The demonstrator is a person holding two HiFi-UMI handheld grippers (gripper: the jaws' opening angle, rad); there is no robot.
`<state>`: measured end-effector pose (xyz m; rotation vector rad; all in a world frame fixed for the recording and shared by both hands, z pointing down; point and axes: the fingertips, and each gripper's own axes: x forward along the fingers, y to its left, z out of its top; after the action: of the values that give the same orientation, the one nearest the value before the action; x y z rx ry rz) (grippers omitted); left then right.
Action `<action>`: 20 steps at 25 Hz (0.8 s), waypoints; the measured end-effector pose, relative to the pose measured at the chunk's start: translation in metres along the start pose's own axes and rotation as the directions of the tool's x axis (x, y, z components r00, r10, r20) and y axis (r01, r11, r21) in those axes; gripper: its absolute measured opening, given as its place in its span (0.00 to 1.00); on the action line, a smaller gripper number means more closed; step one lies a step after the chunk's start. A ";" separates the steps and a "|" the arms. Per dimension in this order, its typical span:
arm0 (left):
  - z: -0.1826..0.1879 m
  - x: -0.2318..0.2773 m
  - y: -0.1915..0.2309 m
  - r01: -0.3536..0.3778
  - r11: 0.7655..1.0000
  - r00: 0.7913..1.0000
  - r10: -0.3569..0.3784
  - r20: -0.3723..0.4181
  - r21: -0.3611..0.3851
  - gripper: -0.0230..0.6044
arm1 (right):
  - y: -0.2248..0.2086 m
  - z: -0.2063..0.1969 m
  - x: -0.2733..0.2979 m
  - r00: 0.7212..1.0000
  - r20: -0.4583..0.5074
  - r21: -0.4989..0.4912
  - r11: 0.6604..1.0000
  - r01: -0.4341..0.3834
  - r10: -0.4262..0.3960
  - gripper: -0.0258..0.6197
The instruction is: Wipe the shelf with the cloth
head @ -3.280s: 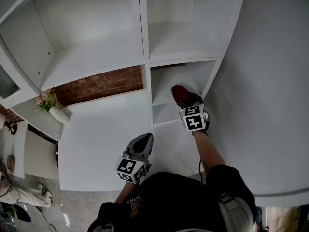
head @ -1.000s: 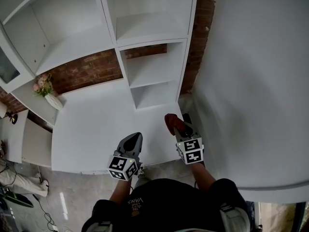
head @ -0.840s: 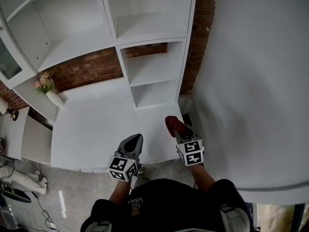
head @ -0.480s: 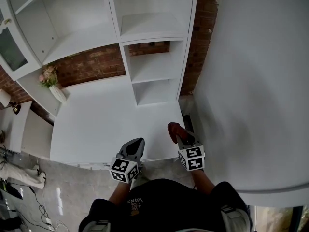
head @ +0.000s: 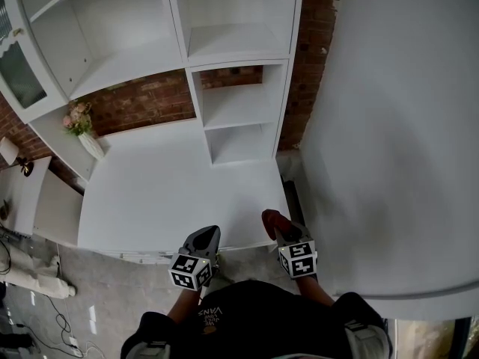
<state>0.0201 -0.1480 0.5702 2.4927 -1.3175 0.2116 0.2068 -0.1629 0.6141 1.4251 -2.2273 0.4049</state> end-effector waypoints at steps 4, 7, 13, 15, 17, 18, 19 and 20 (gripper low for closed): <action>-0.010 -0.006 0.003 -0.012 1.000 1.000 0.012 -0.025 -0.003 0.05 | 0.001 -0.015 -0.007 1.000 -0.023 0.028 1.000 -0.003 0.004 0.18; -0.015 -0.010 0.007 -0.021 1.000 0.999 0.021 -0.037 -0.002 0.05 | 0.000 -0.017 -0.012 1.000 -0.018 0.041 0.999 -0.003 0.004 0.18; -0.016 -0.011 0.010 -0.032 0.999 0.999 0.032 -0.029 -0.005 0.05 | -0.005 -0.013 -0.015 1.000 0.000 0.049 0.999 0.013 -0.013 0.18; -0.014 -0.011 0.009 -0.033 0.999 0.999 0.032 -0.024 -0.007 0.05 | -0.005 -0.011 -0.015 1.000 0.008 0.049 0.999 0.016 -0.016 0.18; -0.012 -0.011 0.008 -0.032 0.999 0.999 0.032 -0.018 -0.008 0.05 | -0.005 -0.011 -0.014 1.000 0.008 0.052 0.999 0.014 -0.014 0.18; -0.011 -0.010 0.008 -0.032 0.999 0.999 0.032 -0.015 -0.008 0.05 | -0.004 -0.010 -0.014 1.000 0.009 0.053 0.999 0.013 -0.013 0.18; -0.010 -0.010 0.007 -0.032 0.999 0.999 0.032 -0.013 -0.008 0.05 | -0.004 -0.009 -0.013 1.000 0.013 0.054 0.998 0.011 -0.011 0.18; -0.010 -0.010 0.007 -0.032 0.999 0.999 0.032 -0.012 -0.008 0.05 | -0.003 -0.009 -0.013 1.000 0.016 0.054 0.999 0.008 -0.009 0.18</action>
<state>0.0088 -0.1405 0.5782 2.4610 -1.3521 0.2272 0.2162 -0.1503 0.6145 1.4702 -2.2377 0.4549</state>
